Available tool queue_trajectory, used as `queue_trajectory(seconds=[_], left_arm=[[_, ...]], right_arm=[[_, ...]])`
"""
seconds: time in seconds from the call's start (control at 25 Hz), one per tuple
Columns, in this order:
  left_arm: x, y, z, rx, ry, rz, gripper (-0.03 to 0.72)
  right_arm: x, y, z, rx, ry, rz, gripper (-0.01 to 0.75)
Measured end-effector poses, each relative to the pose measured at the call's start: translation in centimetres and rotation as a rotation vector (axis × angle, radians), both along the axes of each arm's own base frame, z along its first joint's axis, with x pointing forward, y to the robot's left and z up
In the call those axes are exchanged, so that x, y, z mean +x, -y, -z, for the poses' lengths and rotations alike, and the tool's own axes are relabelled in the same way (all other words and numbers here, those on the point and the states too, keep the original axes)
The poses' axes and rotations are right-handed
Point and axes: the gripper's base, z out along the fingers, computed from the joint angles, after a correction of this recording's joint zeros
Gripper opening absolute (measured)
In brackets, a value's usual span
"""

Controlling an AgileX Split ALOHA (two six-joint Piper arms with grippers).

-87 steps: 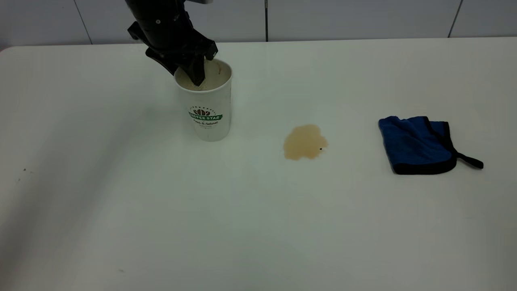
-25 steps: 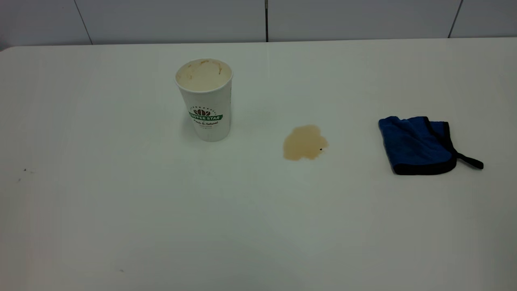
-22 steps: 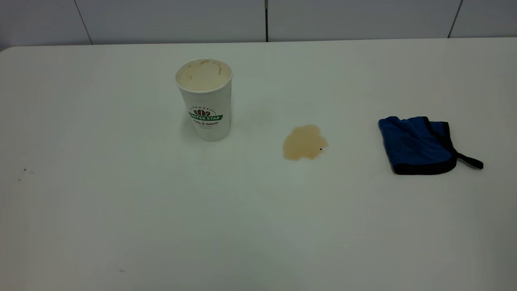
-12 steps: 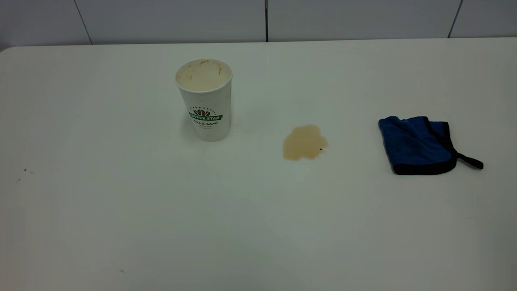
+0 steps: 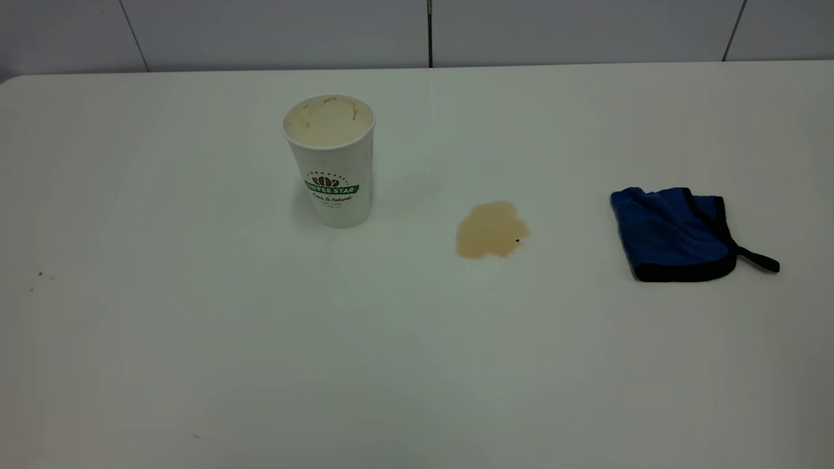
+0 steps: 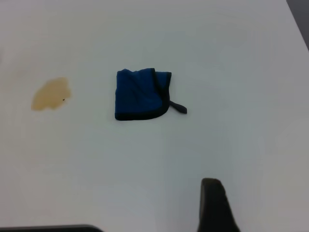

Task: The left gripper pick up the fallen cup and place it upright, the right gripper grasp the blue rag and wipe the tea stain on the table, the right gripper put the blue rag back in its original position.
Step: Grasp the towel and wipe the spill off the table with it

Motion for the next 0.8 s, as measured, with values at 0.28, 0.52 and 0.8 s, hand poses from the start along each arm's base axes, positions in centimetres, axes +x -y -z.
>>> queue_trajectory(seconds=[0.28,0.52,0.8], left_arm=[[0.0,0.0,0.0,0.0,0.0,0.0,0.566],[0.0,0.0,0.0,0.0,0.0,0.0,0.566],[0.0,0.0,0.0,0.0,0.0,0.0,0.566]], right_arm=[[4.8,-1.7,-1.3,0.042,-0.126,-0.186,0.531],[12.6,-2.5,-0.8,-0.021,-0.127,-0.325,0.604],[21.0,-2.2,4.7,-0.093,-0.279,-0.335,0.593]])
